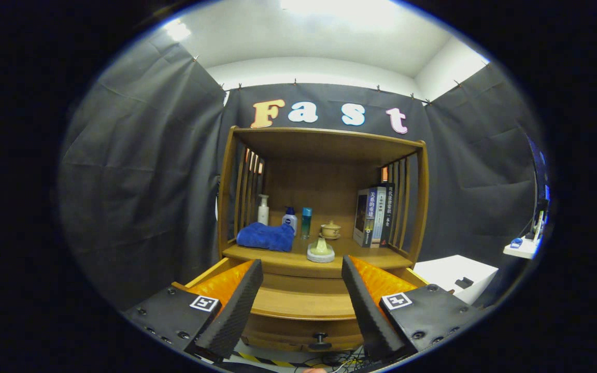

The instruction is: Pull open the drawer, take out the items inside it, and place them on the countertop above the cabinet.

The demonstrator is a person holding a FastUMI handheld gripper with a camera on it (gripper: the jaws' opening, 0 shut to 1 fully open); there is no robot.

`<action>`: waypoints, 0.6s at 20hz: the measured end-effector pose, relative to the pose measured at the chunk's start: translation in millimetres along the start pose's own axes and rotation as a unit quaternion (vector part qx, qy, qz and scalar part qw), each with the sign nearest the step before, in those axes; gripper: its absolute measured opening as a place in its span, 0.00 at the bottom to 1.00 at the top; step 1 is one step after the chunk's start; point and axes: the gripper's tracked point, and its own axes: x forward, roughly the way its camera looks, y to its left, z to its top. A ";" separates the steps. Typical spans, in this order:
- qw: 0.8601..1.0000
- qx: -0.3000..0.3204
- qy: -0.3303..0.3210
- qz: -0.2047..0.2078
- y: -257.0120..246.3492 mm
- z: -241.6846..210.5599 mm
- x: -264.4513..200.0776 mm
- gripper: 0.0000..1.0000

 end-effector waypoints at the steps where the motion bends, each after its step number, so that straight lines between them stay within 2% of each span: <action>1: 1.000 0.003 0.000 -0.001 -1.0 -3.2 -2.4 0.98; 6: 1.000 0.008 -0.006 0.000 -6.5 -29.7 -9.3 0.98; 12: 0.999 0.025 0.040 0.004 -11.2 -84.5 -2.9 0.99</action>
